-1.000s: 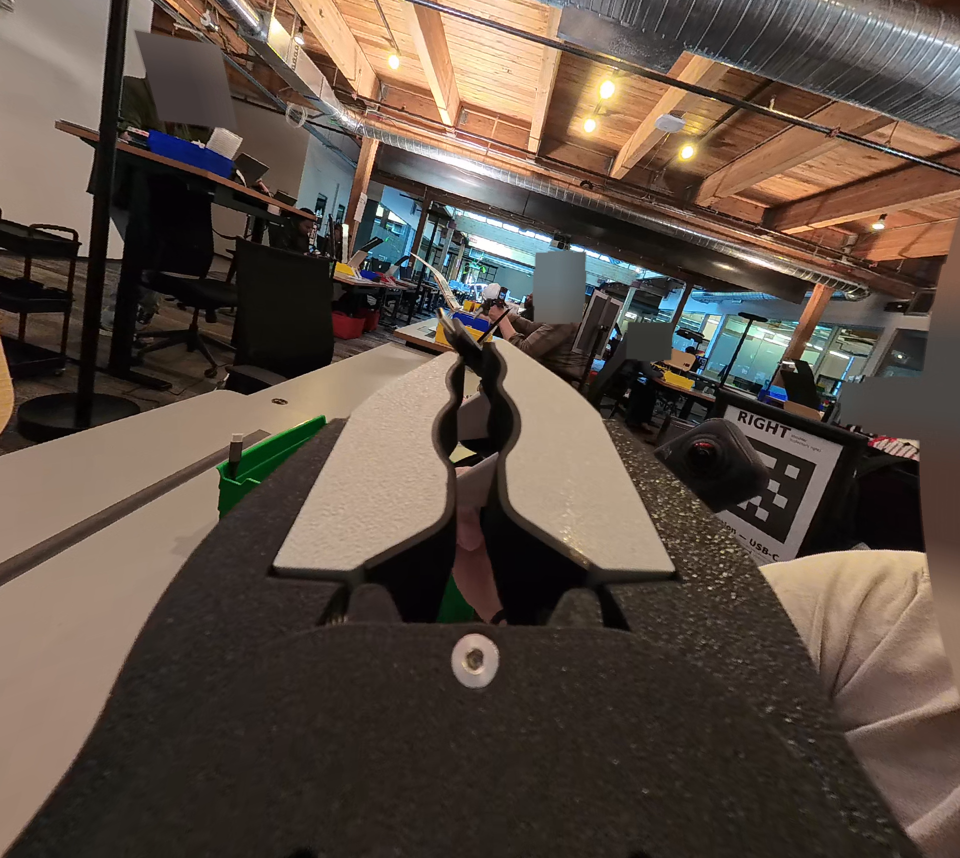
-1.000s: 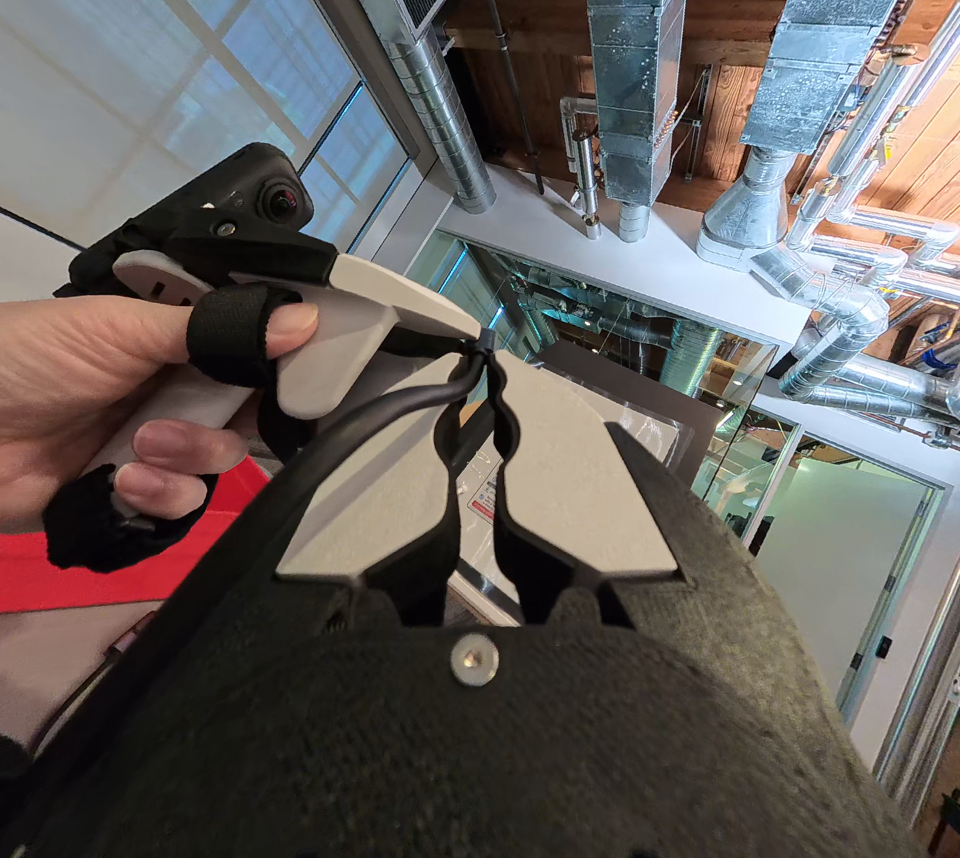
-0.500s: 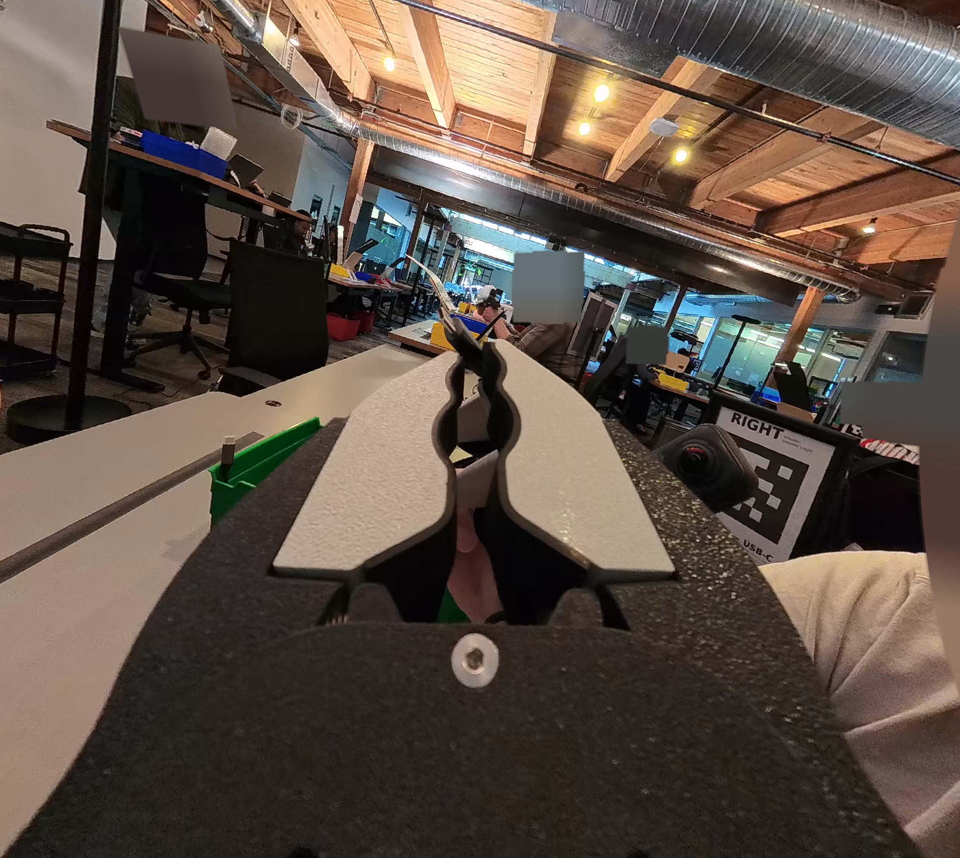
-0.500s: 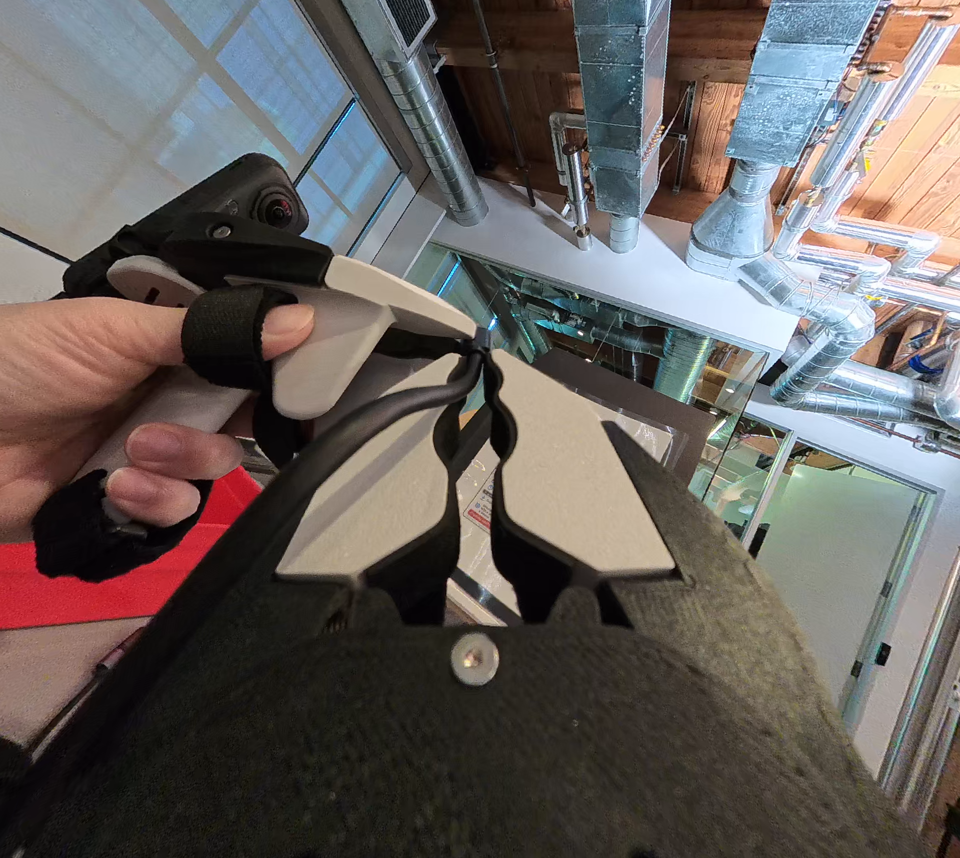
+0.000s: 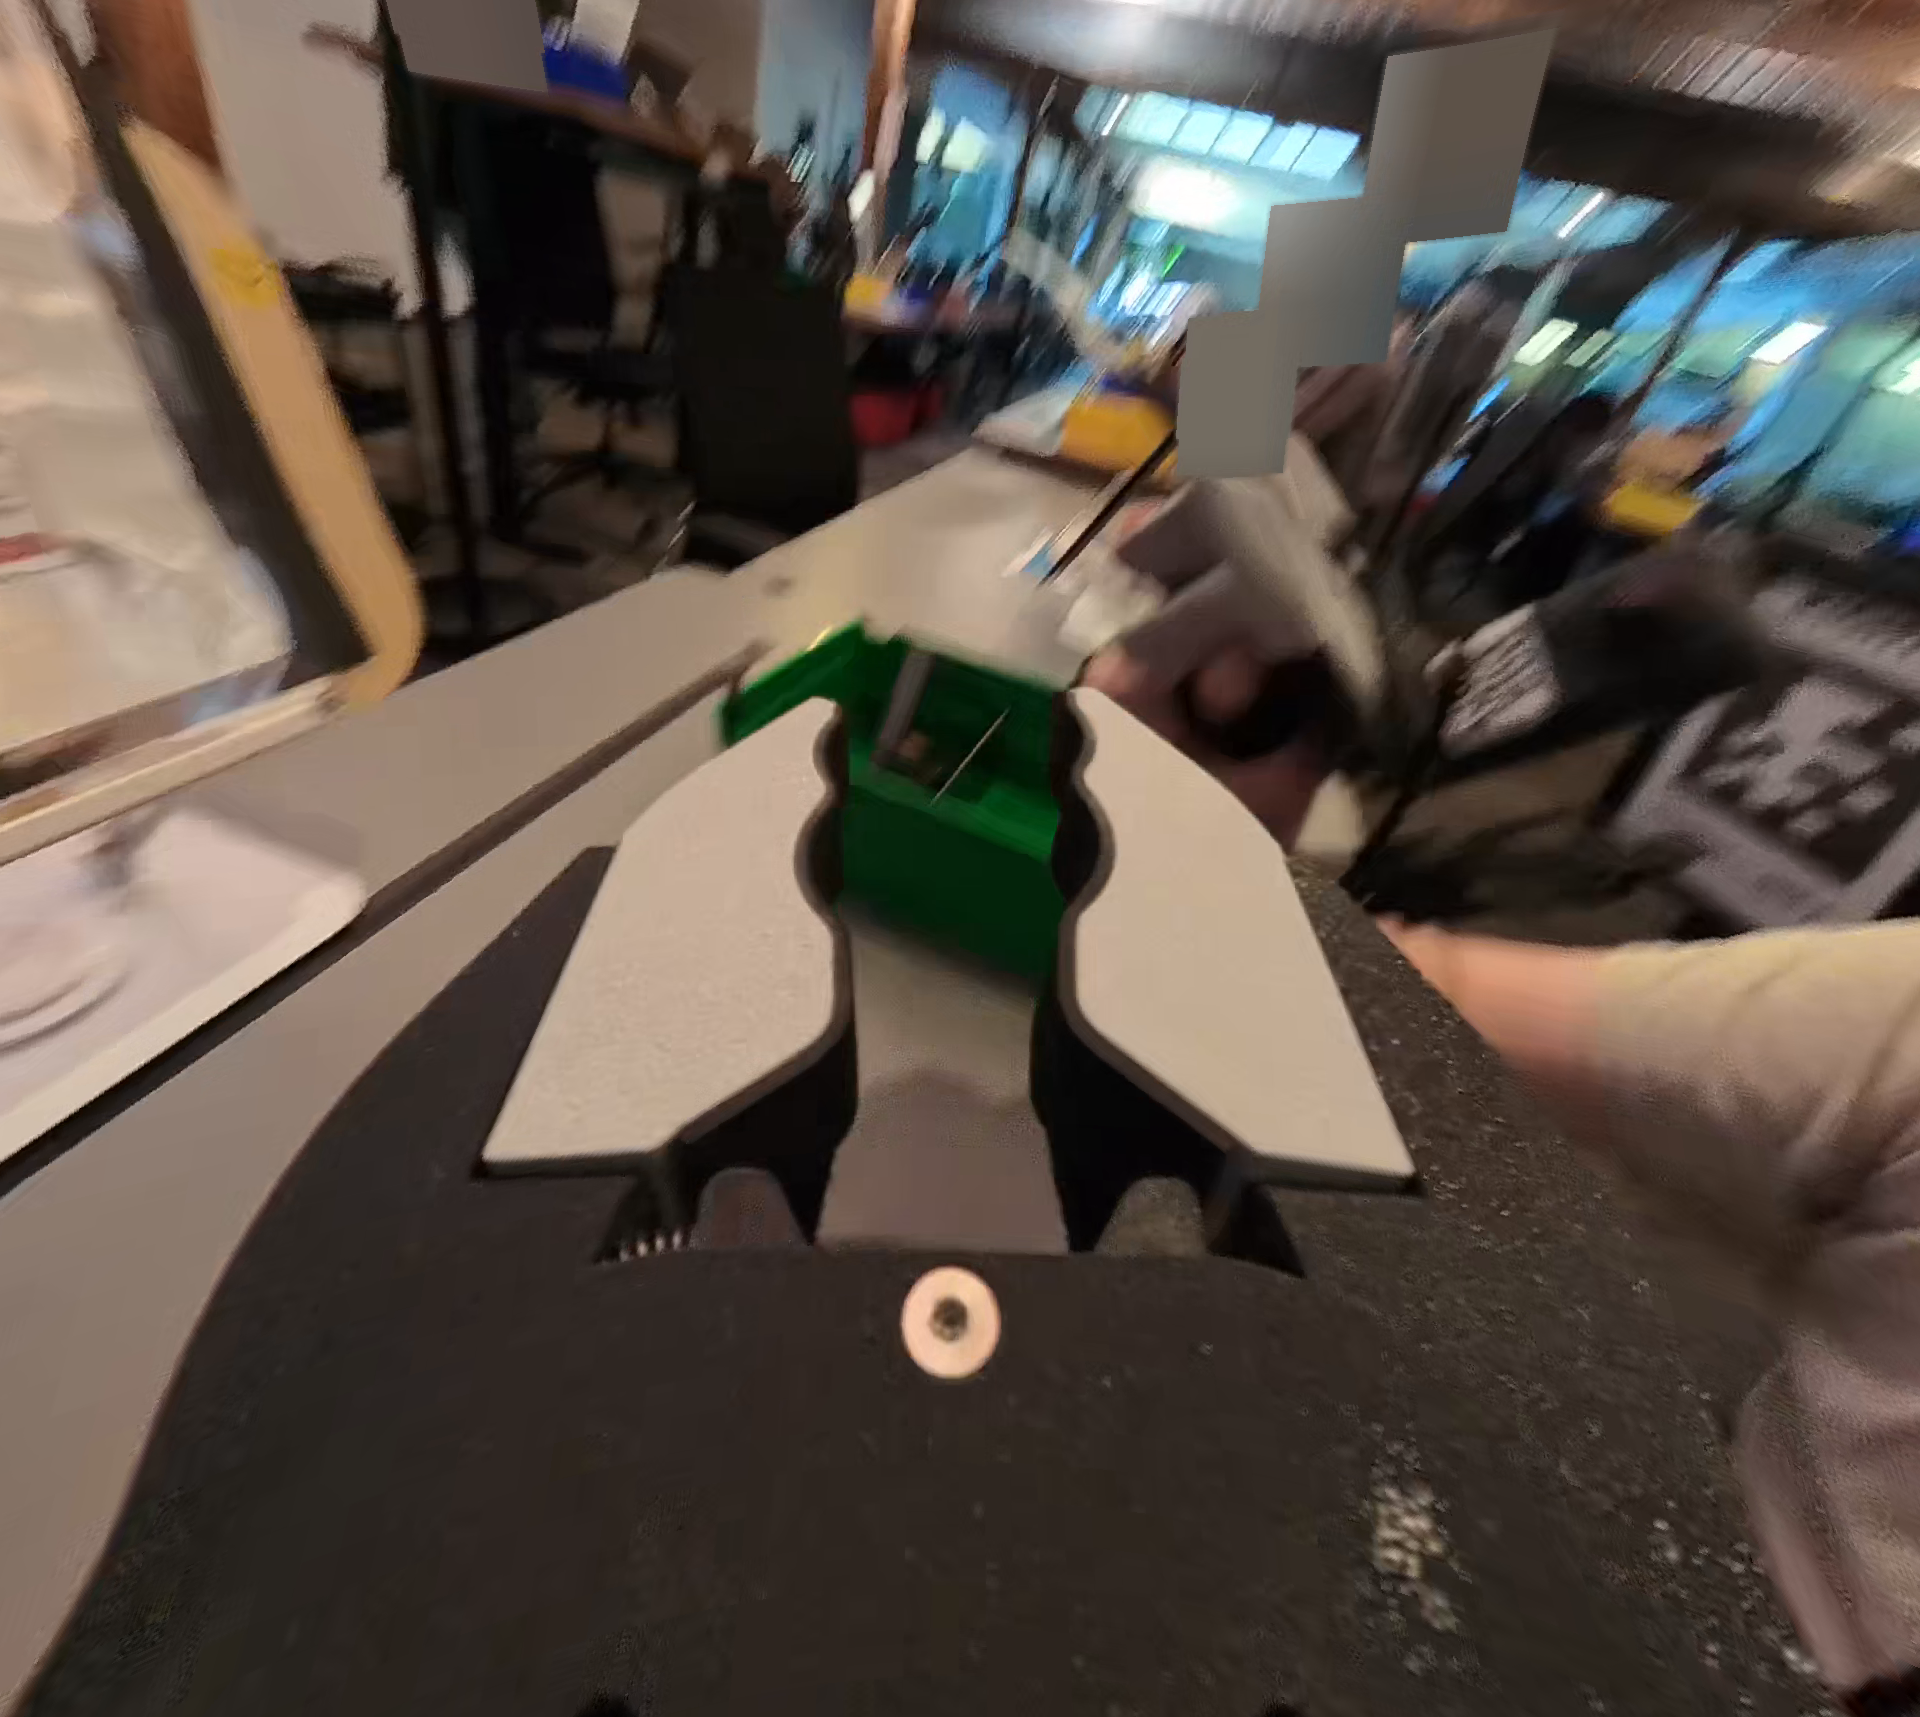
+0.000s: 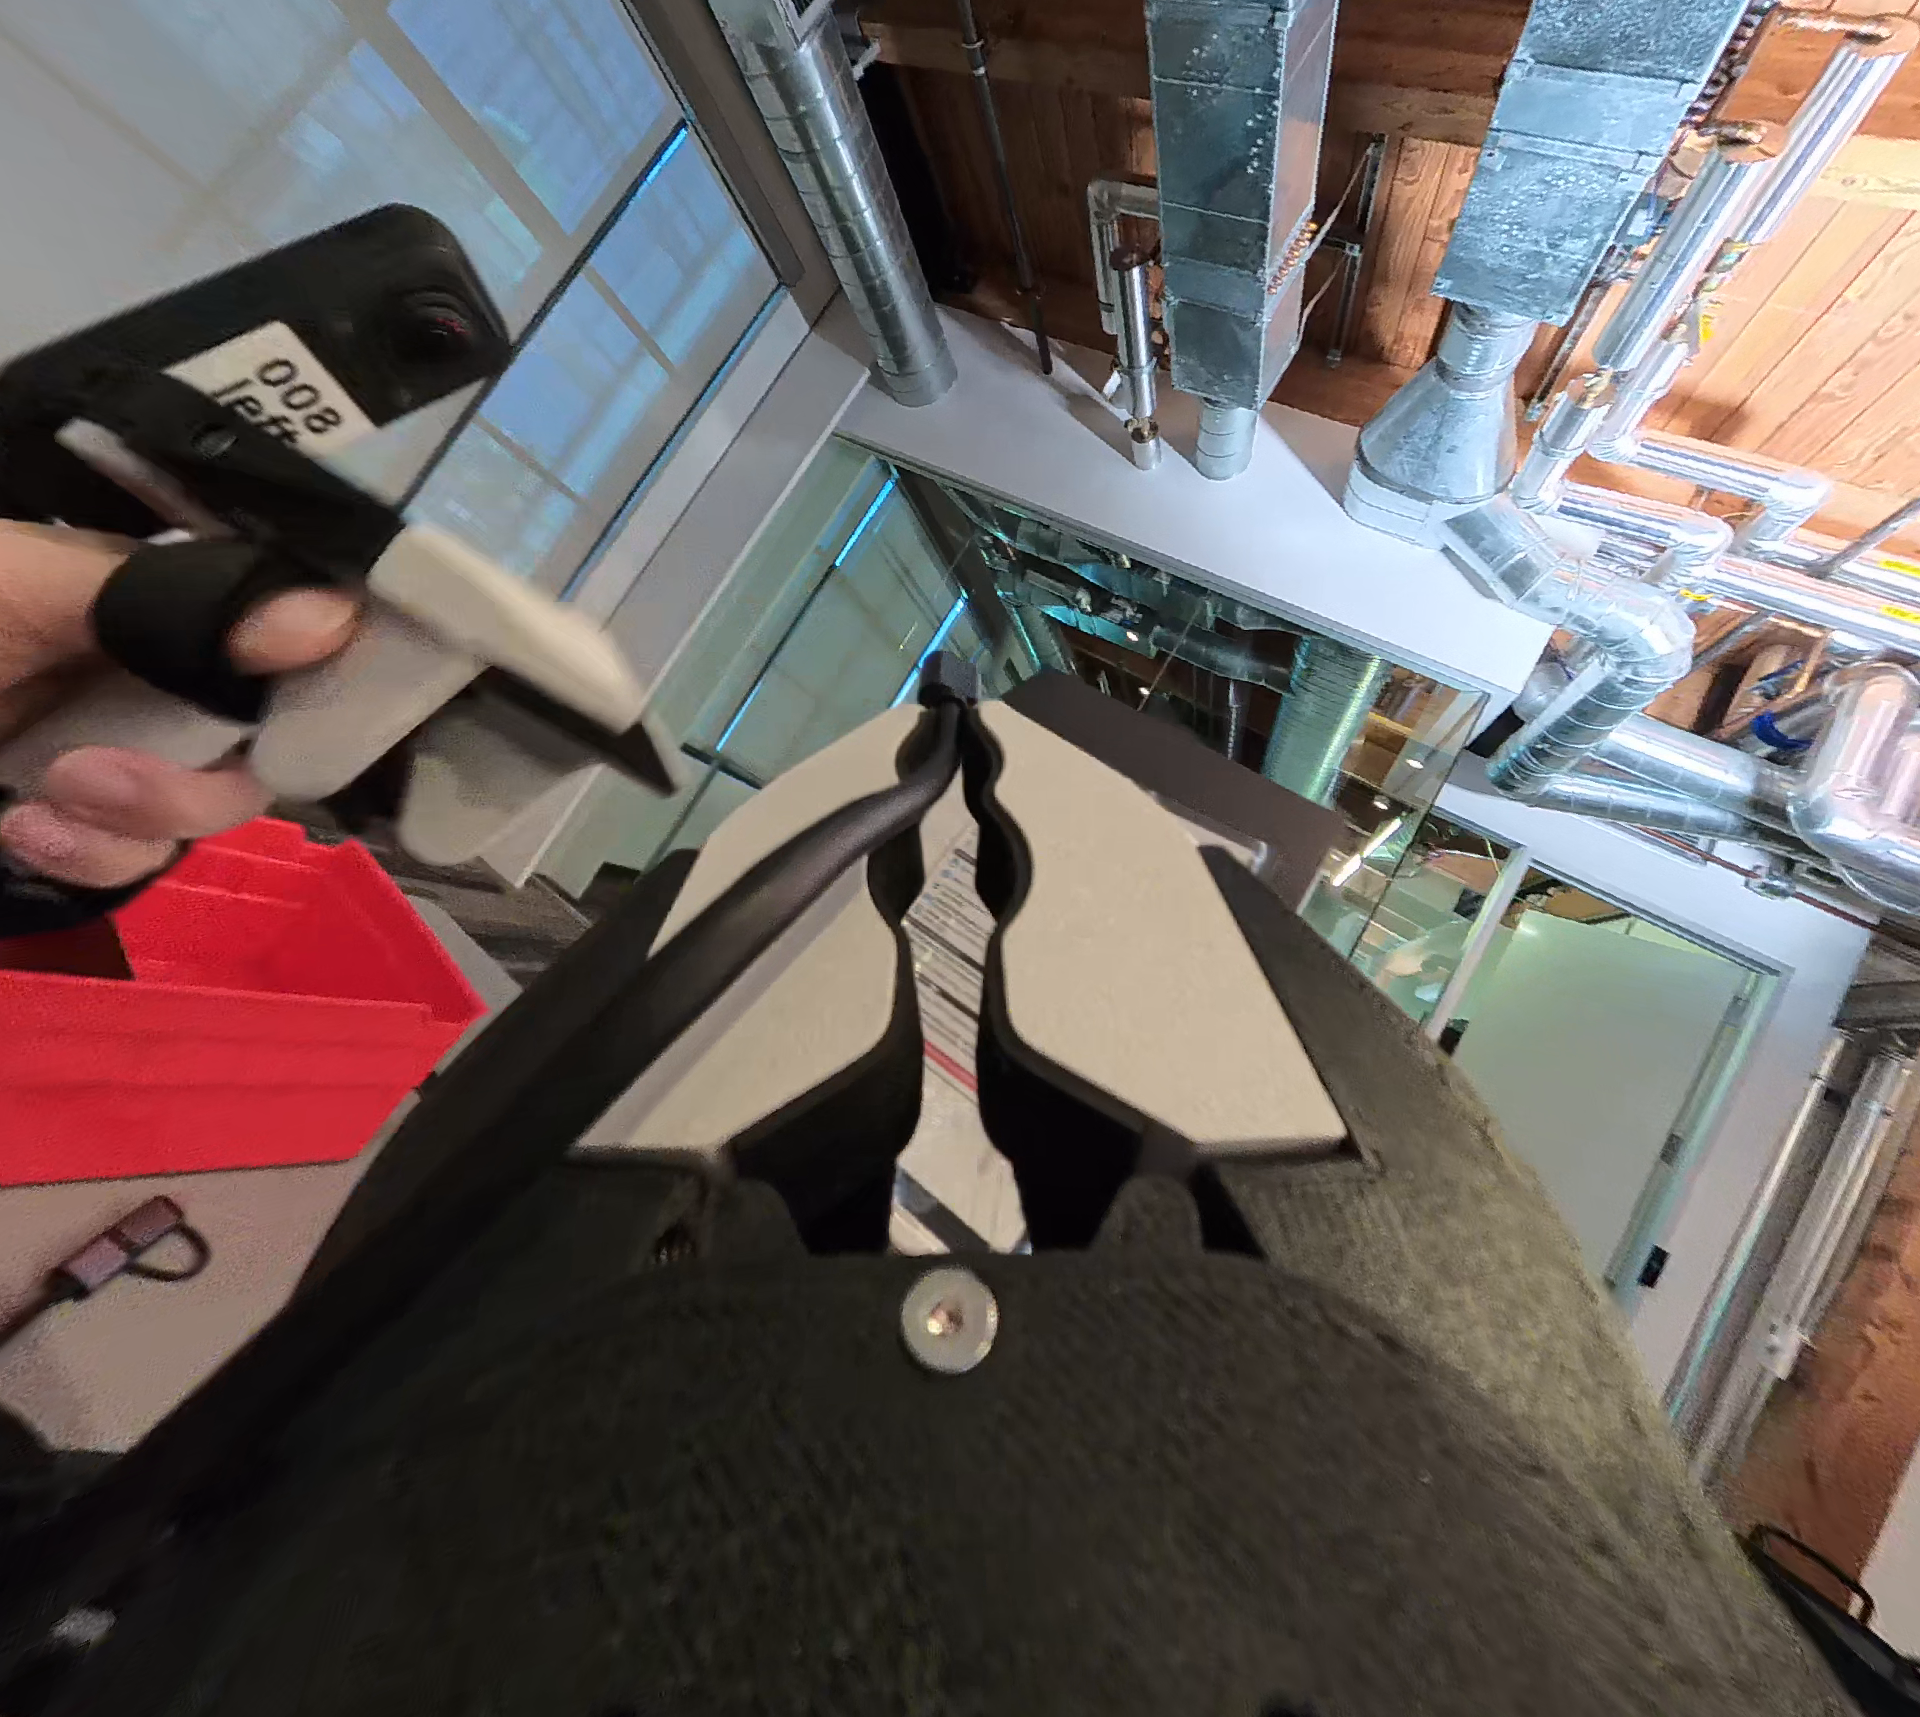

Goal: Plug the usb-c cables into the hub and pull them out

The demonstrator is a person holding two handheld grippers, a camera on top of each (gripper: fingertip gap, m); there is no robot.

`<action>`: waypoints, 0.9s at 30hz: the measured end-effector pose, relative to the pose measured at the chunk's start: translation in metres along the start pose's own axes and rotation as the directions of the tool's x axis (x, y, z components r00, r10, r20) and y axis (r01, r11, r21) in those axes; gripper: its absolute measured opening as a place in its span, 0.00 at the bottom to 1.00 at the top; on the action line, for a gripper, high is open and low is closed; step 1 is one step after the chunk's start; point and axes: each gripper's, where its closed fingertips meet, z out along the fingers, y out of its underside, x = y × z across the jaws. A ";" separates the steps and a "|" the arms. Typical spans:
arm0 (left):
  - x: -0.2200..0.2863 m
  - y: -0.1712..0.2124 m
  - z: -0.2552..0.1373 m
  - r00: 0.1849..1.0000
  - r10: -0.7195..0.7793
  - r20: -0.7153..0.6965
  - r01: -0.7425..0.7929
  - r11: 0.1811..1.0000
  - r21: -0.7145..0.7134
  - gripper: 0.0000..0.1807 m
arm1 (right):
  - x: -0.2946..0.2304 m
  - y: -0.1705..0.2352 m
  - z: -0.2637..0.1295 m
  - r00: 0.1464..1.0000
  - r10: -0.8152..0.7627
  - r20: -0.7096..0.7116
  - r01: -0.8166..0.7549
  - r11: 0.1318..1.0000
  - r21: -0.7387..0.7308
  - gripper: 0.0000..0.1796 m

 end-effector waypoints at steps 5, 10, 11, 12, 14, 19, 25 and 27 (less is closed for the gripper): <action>-0.063 0.097 -0.019 0.970 0.132 0.203 -0.001 0.840 -0.542 0.19 | 0.030 0.001 -0.003 1.000 0.003 -0.023 -0.004 0.999 -0.041 0.03; -0.109 0.178 -0.011 0.964 0.117 0.240 0.103 0.668 -0.737 0.24 | 0.036 0.007 -0.002 1.000 -0.005 -0.002 0.005 0.996 -0.094 0.03; -0.115 0.196 -0.015 0.960 0.135 0.246 0.118 0.602 -0.789 0.24 | 0.035 0.008 -0.002 1.000 -0.001 0.003 0.001 0.995 -0.100 0.03; -0.121 0.210 -0.020 0.955 0.158 0.253 0.131 0.539 -0.832 0.25 | 0.035 0.008 -0.001 1.000 -0.002 0.004 0.002 0.995 -0.100 0.03; -0.129 0.231 -0.027 0.945 0.194 0.263 0.153 0.447 -0.881 0.24 | 0.033 0.011 0.000 1.000 -0.010 0.015 0.011 0.994 -0.111 0.03; -0.134 0.263 -0.038 0.940 0.196 0.280 0.216 0.298 -0.930 0.25 | 0.029 0.014 0.002 0.999 -0.024 0.032 0.028 0.991 -0.129 0.03; -0.139 0.279 -0.040 0.929 0.245 0.276 0.226 0.215 -0.950 0.26 | 0.033 0.010 0.000 0.999 -0.032 0.030 0.035 0.991 -0.129 0.03; -0.138 0.279 -0.038 0.929 0.246 0.275 0.225 0.213 -0.951 0.27 | 0.035 0.009 0.000 0.999 -0.029 0.028 0.032 0.991 -0.127 0.03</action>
